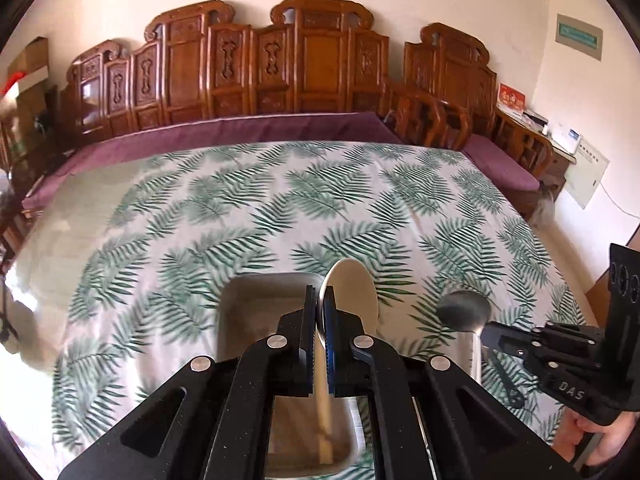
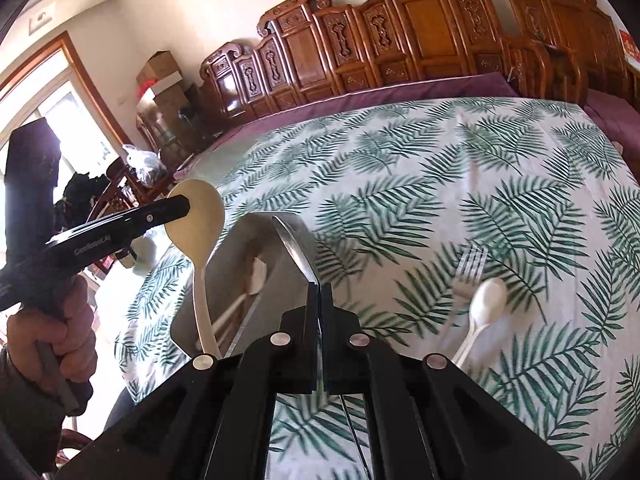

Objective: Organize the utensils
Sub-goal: 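Carry the white spoon into the tray and open the left tool while the right carries the metal spoon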

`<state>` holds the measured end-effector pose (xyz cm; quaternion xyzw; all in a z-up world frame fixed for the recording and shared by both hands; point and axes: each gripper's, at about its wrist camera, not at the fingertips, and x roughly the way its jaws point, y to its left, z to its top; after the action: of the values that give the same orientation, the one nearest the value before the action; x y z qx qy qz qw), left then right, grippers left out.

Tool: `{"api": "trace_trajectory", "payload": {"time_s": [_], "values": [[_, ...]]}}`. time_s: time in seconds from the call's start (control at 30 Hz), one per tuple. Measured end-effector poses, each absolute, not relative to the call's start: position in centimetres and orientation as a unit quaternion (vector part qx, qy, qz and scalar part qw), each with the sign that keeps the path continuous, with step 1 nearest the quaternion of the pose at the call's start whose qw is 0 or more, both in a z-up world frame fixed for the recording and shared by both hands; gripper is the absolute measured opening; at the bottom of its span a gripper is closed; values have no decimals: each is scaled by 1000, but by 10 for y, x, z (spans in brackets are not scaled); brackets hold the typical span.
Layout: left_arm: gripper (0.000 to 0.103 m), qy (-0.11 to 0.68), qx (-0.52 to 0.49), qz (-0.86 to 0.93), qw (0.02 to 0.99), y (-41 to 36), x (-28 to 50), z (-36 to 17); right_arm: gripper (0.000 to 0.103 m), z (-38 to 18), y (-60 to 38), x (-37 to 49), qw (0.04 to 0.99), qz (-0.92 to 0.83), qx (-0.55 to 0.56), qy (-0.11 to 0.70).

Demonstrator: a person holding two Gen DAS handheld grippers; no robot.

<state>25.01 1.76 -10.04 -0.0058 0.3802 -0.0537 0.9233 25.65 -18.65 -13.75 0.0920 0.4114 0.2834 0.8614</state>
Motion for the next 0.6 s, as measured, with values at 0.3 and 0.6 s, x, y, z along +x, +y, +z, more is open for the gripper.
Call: {"api": "trace_trajectory", "payload": {"time_s": [0.3, 0.6], "values": [[3, 380, 27, -21, 924, 58, 265, -100, 2, -118, -155, 255, 862, 291, 86, 406], [3, 414, 68, -16, 907, 65, 282, -136, 2, -111, -136, 258, 861, 292, 85, 408]]}}
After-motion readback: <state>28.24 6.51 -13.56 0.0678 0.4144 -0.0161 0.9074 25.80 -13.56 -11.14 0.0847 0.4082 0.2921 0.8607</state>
